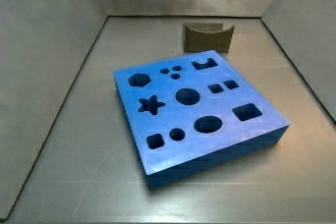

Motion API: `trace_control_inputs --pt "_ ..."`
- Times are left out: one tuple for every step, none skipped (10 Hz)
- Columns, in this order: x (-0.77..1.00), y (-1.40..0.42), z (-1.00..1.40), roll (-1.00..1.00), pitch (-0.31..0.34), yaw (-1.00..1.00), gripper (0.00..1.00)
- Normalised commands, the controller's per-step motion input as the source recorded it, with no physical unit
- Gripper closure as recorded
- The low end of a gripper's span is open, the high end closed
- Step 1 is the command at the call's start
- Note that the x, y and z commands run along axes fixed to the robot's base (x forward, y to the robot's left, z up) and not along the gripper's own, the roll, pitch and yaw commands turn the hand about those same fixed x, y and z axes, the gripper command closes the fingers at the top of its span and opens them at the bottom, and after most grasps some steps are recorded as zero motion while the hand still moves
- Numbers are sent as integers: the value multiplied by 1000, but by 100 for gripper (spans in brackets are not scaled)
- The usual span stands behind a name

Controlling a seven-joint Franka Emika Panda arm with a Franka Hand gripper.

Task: Pick up the star object. Move up. Move to above the board. Insert the star object.
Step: Move to above the board.

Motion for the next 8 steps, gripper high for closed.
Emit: trace_control_inputs --pt "143 255 1000 -84 73 -40 100" --pt "131 238 1000 -74 72 -38 100" --pt "84 161 837 -52 78 -34 100" --pt "63 120 726 -45 82 -33 100" --pt "31 66 516 -27 83 -32 100" --pt "18 45 362 -13 87 -31 100" --pt "-38 -1000 255 -55 356 -1000 100" --pt "-36 -1000 238 -48 356 -1000 100"
